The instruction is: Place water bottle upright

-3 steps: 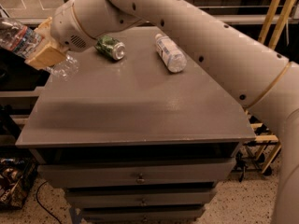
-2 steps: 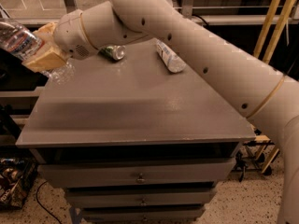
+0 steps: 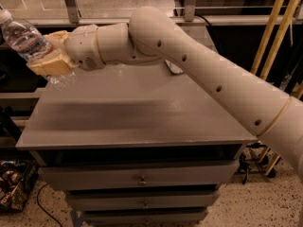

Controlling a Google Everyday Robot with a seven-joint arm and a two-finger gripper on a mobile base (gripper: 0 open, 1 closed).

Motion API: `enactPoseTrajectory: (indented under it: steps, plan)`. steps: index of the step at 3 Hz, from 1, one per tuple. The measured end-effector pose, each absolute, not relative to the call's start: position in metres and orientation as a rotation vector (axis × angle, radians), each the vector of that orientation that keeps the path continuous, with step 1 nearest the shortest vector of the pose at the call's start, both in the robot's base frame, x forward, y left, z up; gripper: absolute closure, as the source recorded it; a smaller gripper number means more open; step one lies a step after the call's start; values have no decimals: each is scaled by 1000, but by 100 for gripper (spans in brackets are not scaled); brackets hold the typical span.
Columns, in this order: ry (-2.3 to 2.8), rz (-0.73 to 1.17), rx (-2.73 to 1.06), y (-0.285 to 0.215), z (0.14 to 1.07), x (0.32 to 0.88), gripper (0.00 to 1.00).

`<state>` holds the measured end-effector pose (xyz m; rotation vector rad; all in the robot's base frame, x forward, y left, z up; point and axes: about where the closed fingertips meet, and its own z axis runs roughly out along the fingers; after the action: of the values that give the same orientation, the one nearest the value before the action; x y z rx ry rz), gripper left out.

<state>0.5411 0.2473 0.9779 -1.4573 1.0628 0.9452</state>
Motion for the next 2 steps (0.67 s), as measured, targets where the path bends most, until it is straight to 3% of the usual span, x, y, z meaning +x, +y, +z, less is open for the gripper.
enactPoseTrajectory:
  steps: [2]
  plan:
    - [1137, 1002, -1300, 231, 964, 551, 100]
